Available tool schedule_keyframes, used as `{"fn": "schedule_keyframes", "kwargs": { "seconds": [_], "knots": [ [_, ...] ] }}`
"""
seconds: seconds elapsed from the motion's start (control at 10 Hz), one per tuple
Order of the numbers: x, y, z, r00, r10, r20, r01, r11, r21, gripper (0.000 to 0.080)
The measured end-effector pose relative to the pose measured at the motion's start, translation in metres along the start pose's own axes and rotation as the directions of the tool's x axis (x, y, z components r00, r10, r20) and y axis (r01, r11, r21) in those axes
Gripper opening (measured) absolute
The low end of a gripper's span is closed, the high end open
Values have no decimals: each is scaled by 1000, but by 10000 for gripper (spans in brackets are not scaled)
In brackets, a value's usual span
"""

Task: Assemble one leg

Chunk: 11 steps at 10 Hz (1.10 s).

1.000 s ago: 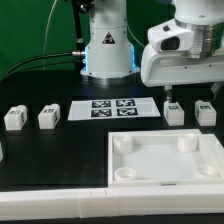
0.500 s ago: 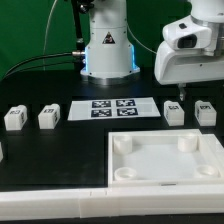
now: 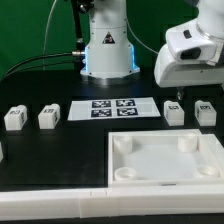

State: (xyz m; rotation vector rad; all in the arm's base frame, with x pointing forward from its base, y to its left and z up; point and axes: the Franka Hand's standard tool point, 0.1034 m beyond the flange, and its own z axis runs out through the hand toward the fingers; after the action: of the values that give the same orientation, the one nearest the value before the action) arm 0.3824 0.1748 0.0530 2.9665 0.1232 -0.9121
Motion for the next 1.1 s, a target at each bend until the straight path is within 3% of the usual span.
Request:
{"fn": "schedule_keyframes", "kwargs": {
  "seconds": [0.2, 0.3, 0.4, 0.5, 0.6, 1.1],
  "knots": [
    [0, -10, -2, 972, 9, 235, -6, 1000, -12, 649],
    [8, -14, -5, 961, 5, 276, -2, 1000, -11, 649],
    [2, -13, -4, 927, 2, 374, 6, 1000, -20, 649],
    [11, -15, 1, 897, -3, 442, 11, 1000, -15, 649],
    [23, -18, 4, 912, -4, 410, 5, 1000, -2, 649],
    [30, -22, 16, 922, -6, 387, 4, 1000, 4, 649]
  ]
}}
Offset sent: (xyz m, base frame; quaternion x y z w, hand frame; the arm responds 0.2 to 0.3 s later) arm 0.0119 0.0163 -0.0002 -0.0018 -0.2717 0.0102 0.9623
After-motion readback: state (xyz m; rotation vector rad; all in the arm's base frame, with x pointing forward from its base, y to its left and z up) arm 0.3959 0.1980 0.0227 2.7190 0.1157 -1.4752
